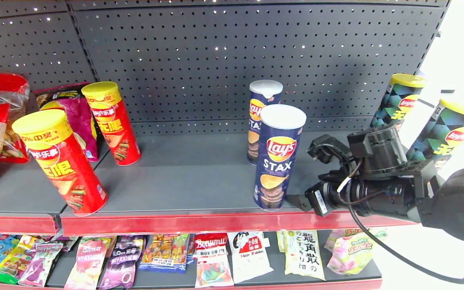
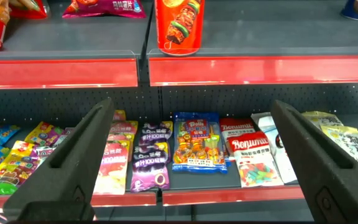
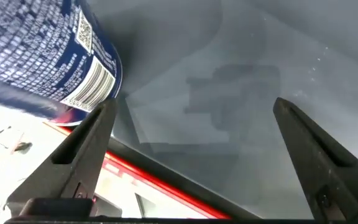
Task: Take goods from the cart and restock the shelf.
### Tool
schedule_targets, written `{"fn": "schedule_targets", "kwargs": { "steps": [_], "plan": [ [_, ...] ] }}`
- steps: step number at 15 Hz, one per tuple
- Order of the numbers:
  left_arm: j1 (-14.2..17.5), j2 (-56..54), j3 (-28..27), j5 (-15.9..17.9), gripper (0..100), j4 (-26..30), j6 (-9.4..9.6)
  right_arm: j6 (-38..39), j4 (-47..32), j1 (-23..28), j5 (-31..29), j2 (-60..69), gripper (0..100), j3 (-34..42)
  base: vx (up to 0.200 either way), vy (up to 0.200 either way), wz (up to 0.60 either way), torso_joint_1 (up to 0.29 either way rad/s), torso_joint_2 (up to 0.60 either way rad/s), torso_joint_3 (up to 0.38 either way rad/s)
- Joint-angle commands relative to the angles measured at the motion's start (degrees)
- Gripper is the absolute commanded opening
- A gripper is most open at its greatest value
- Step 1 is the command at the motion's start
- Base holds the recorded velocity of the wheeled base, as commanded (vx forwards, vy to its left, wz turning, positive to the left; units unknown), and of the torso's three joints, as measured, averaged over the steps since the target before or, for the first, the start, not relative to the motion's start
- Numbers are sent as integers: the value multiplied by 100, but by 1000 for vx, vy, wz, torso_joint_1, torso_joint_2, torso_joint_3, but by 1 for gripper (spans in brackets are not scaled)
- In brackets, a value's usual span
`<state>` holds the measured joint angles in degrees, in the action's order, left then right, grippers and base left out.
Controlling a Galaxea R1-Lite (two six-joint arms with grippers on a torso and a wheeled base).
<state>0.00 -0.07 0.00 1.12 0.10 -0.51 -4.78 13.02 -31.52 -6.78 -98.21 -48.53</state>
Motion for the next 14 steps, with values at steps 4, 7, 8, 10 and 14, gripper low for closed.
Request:
{"fn": "schedule_targets", "kwargs": {
  "steps": [4,7,8,10,14],
  "plan": [
    [0,7,0,2,100,-1,-2,-6,8,-108,1,-58,100,-104,0,0,0,0,0,0],
    [0,7,0,2,100,-1,-2,-6,8,-143,-8,-67,100,-130,0,0,0,0,0,0],
    [0,7,0,2,100,-1,-2,-6,8,-152,-8,-76,100,-139,0,0,0,0,0,0],
    [0,7,0,2,100,-1,-2,-6,148,-152,-87,-137,100,-148,0,0,0,0,0,0],
    [0,7,0,2,100,-1,-2,-6,280,-205,-184,-181,100,-157,0,0,0,0,0,0]
  ]
}}
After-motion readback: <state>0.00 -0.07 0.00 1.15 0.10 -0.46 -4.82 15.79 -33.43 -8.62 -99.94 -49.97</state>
